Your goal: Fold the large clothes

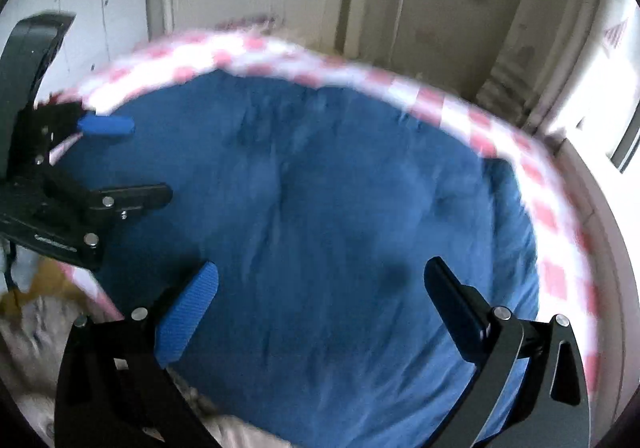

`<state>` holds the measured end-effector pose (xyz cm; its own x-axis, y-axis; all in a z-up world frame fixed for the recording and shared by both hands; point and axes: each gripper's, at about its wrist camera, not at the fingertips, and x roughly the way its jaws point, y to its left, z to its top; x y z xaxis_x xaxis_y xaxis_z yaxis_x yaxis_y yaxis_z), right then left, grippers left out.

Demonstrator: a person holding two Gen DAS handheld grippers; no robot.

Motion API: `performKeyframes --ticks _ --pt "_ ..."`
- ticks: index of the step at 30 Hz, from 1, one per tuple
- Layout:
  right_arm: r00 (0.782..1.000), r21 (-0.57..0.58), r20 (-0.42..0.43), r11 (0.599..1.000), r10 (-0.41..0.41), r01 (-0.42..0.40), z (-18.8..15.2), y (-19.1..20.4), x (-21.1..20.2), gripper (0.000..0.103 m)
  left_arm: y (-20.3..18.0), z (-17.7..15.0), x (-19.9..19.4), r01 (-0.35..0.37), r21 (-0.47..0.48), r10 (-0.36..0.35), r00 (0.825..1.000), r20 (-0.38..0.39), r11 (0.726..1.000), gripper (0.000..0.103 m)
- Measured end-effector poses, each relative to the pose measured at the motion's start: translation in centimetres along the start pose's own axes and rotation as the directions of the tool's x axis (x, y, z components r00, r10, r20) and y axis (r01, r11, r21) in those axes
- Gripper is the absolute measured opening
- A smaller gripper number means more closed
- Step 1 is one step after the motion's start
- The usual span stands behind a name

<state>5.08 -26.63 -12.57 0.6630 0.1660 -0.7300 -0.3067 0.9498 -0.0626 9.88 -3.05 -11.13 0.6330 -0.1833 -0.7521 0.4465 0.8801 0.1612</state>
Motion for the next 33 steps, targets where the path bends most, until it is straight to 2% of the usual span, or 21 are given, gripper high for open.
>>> performKeyframes --ticks 1,3,6,33 --pt "0.999 -0.009 0.042 1.0 0.006 -0.006 -0.7 -0.2 0.0 0.099 -0.2 -0.7 0.5 -0.007 0.002 0.007 1.0 0.029 1.0 0.101" --pt "0.997 -0.031 0.083 1.0 0.001 0.002 -1.7 0.0 0.5 0.099 -0.1 -1.1 1.0 -0.005 0.012 0.004 0.999 0.038 1.0 0.101" --pt "0.998 -0.033 0.055 0.999 -0.021 0.023 -1.3 0.1 0.8 0.099 0.3 -0.8 1.4 0.014 0.013 -0.014 1.0 0.002 1.0 0.101" --pt "0.998 -0.026 0.067 0.999 -0.023 0.024 -1.6 0.3 0.8 0.099 0.3 -0.8 1.4 0.02 -0.008 -0.02 0.999 0.026 1.0 0.101"
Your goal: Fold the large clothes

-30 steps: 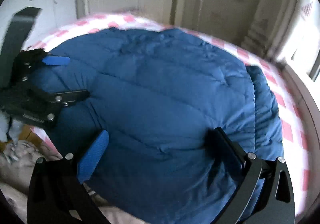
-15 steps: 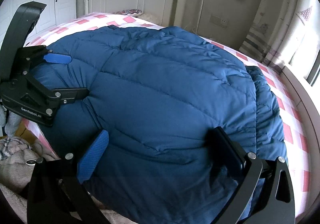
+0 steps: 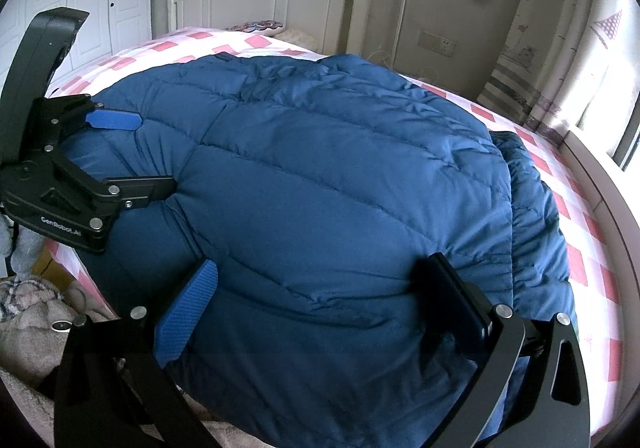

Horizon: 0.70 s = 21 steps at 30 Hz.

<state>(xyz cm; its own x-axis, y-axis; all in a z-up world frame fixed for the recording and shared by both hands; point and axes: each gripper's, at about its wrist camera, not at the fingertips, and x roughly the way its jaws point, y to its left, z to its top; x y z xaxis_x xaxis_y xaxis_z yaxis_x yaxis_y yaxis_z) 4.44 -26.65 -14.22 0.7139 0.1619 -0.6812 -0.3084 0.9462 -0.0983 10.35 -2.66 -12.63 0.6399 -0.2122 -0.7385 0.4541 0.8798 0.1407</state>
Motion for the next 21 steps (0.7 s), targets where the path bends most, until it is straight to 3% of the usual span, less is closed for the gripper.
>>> performKeyframes --ticks 7,11,13,15,17,18,21 --pt "0.999 0.02 -0.052 1.0 -0.008 0.009 1.0 0.2 -1.0 0.099 0.6 0.3 -2.0 0.017 -0.029 -0.017 1.0 0.003 0.999 0.101" --pt "0.999 0.043 0.0 0.998 -0.038 0.038 2.0 -0.3 -3.0 0.099 4.9 0.0 -5.0 -0.096 -0.125 0.107 0.991 0.08 0.988 0.101" --pt "0.999 0.097 0.038 0.995 -0.025 0.021 2.9 -1.7 -3.7 0.099 7.7 -0.3 -5.1 -0.139 -0.188 0.152 0.987 0.06 0.972 0.101" --pt "0.999 0.15 0.019 0.988 -0.027 0.024 3.6 -3.2 -3.1 0.099 10.0 -0.7 -4.0 -0.192 -0.228 0.196 0.981 -0.006 0.955 0.101" --pt "0.998 0.188 -0.057 0.981 -0.028 0.039 3.6 -4.5 -1.0 0.099 11.4 -1.3 -1.9 -0.185 -0.236 0.165 0.981 -0.102 0.954 0.101" --pt "0.995 0.203 -0.102 0.979 -0.01 0.031 3.2 -5.0 0.3 0.099 12.1 -1.6 -1.3 -0.131 -0.272 0.109 0.989 -0.095 0.953 0.101" --pt "0.998 0.259 -0.063 0.966 0.028 -0.01 2.4 -5.5 -0.3 0.099 12.7 -2.1 -0.8 -0.081 -0.328 0.058 0.995 -0.079 0.941 0.101"
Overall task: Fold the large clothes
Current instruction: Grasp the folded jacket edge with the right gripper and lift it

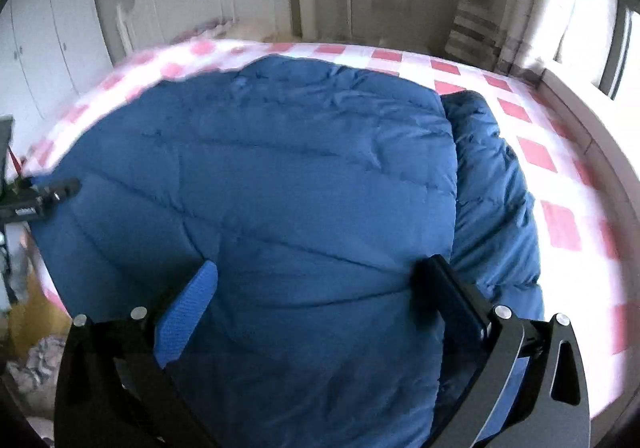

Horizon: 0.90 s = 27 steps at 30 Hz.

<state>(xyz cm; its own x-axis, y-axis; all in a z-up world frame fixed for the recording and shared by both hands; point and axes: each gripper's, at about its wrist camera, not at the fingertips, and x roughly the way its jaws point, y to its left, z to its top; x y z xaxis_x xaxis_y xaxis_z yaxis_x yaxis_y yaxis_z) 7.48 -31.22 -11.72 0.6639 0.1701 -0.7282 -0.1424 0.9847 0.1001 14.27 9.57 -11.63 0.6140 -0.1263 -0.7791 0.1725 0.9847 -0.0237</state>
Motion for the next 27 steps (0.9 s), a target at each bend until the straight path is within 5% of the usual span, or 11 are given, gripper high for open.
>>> performKeyframes --ticks 6,12,16,19,27 --pt "0.981 0.213 0.184 0.972 0.057 -0.097 -4.4 -5.1 -8.3 0.099 -0.7 0.2 0.2 -0.003 0.009 0.003 1.0 0.015 1.0 0.101" --pt "0.941 0.492 0.286 0.814 0.183 -0.308 -12.9 -10.7 -10.4 0.09 0.4 -1.2 -0.5 -0.032 0.009 0.032 0.999 0.027 0.999 0.101" --pt "0.929 0.547 0.283 0.756 0.238 -0.36 -13.8 -11.5 -8.1 0.082 0.2 -1.1 -0.5 -0.028 0.011 0.028 0.999 0.026 1.0 0.101" --pt "0.922 0.525 0.285 0.761 0.264 -0.38 -13.0 -10.6 -7.2 0.082 0.3 -1.1 -0.5 -0.028 0.012 0.027 0.999 0.029 1.0 0.101" --pt "0.957 0.537 0.158 0.792 0.244 -0.291 -8.3 -8.2 -3.5 0.083 0.2 -1.3 -0.6 -0.032 0.032 0.031 0.999 0.028 0.999 0.101"
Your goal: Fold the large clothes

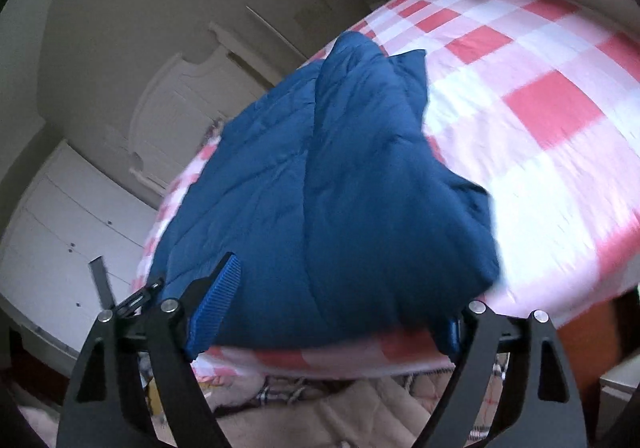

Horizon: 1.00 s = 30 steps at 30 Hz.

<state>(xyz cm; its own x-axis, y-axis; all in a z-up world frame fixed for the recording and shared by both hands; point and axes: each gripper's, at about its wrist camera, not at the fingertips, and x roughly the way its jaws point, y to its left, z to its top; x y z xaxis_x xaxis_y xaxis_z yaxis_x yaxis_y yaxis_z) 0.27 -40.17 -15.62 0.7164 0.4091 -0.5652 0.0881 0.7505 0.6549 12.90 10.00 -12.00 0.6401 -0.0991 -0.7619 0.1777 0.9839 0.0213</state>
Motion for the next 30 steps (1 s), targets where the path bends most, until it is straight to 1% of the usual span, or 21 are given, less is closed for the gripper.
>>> performKeyframes --ticks 2,3,4,5,6,7,9,11,12,13,14,15,16,18,19,20,22,25,26,28,30 --pt "1.0 0.012 0.017 1.0 -0.016 0.016 0.9 0.7 1.6 0.083 0.0 0.0 0.0 0.001 0.014 -0.001 1.0 0.0 1.0 0.101" --pt "0.999 0.042 0.05 0.999 0.01 -0.012 1.2 0.6 2.0 0.08 0.0 0.2 0.0 0.002 0.021 -0.002 1.0 -0.004 1.0 0.101" --pt "0.995 0.056 0.09 0.998 0.033 -0.038 1.2 0.6 1.9 0.067 -0.1 0.3 -0.2 0.002 0.029 -0.002 1.0 -0.011 1.0 0.101" --pt "0.989 0.052 0.137 0.997 0.052 -0.059 1.0 0.5 1.5 0.058 -0.1 0.5 -0.4 -0.005 0.034 0.005 1.0 -0.016 0.999 0.101" --pt "0.982 0.022 0.176 0.997 0.072 -0.077 0.8 0.5 0.9 0.046 -0.3 0.8 -0.8 -0.017 0.041 0.018 1.0 -0.017 0.999 0.1" --pt "0.978 0.001 0.194 0.996 0.082 -0.084 0.7 0.7 0.6 0.041 -0.6 1.1 -1.3 -0.027 0.049 0.028 1.0 -0.011 0.998 0.099" --pt "0.97 -0.049 0.227 0.996 0.085 -0.076 0.1 1.2 -0.1 0.039 -1.4 2.2 -2.6 -0.028 0.044 0.027 0.999 0.025 0.999 0.099" --pt "0.966 -0.101 0.248 0.994 0.074 -0.05 -0.3 2.2 -0.5 0.039 -2.5 4.2 -3.3 -0.01 0.021 0.009 0.998 0.056 1.0 0.099" --pt "0.965 -0.127 0.254 0.991 0.067 -0.035 -0.5 2.7 -0.8 0.039 -3.3 5.5 -3.2 -0.012 0.009 0.011 0.998 0.065 1.0 0.099" --pt "0.964 -0.148 0.257 0.989 0.066 -0.028 -0.7 3.2 -0.9 0.039 -4.2 6.8 -3.0 0.012 0.006 -0.012 0.997 0.075 1.0 0.099" --pt "0.963 -0.167 0.26 0.986 0.065 -0.022 -0.7 3.6 -1.1 0.039 -5.4 8.3 -2.3 0.046 0.009 -0.047 0.997 0.069 0.999 0.1" --pt "0.962 -0.181 0.264 0.983 0.063 -0.014 -0.7 4.0 -1.3 0.039 -6.9 9.8 -1.3 0.047 0.018 -0.048 0.998 0.052 0.999 0.1" --pt "0.962 -0.192 0.266 0.981 0.06 -0.008 -0.7 4.2 -1.4 0.039 -8.9 11.5 0.1 0.018 0.036 -0.02 0.999 0.045 0.999 0.1" --pt "0.962 -0.205 0.268 0.979 0.05 0.006 -0.6 4.6 -1.3 0.039 -12.0 13.6 2.5 -0.016 0.086 0.013 0.999 0.032 0.996 0.1" --pt "0.962 -0.21 0.269 0.978 0.048 0.01 -0.6 4.6 -1.6 0.039 -14.1 14.8 4.9 -0.059 0.129 0.059 0.998 0.0 0.99 0.1" --pt "0.962 -0.218 0.269 0.976 0.045 0.015 -0.7 4.6 -1.9 0.039 -15.1 15.2 6.4 -0.084 0.148 0.088 0.996 -0.021 0.985 0.1" --pt "0.963 -0.239 0.268 0.971 0.037 0.029 -0.6 5.1 -2.1 0.039 -17.4 15.9 10.5 -0.139 0.207 0.159 0.984 -0.081 0.968 0.101" --pt "0.962 -0.275 0.272 0.96 0.032 0.046 -0.7 6.0 -2.4 0.039 -17.6 16.2 11.3 -0.153 0.212 0.172 0.982 -0.077 0.965 0.101" --pt "0.961 -0.282 0.275 0.958 0.033 0.048 0.0 6.2 -2.1 0.039 -17.2 16.1 10.7 -0.135 0.197 0.152 0.986 -0.074 0.971 0.097" --pt "0.96 -0.301 0.279 0.952 0.031 0.056 0.0 6.7 -2.3 0.039 -16.3 15.2 8.5 -0.08 0.17 0.09 0.995 -0.053 0.982 0.093" --pt "0.959 -0.308 0.281 0.949 0.032 0.059 0.1 7.0 -2.3 0.039 -15.4 12.9 4.5 -0.004 0.181 0.005 1.0 -0.005 0.983 0.094"
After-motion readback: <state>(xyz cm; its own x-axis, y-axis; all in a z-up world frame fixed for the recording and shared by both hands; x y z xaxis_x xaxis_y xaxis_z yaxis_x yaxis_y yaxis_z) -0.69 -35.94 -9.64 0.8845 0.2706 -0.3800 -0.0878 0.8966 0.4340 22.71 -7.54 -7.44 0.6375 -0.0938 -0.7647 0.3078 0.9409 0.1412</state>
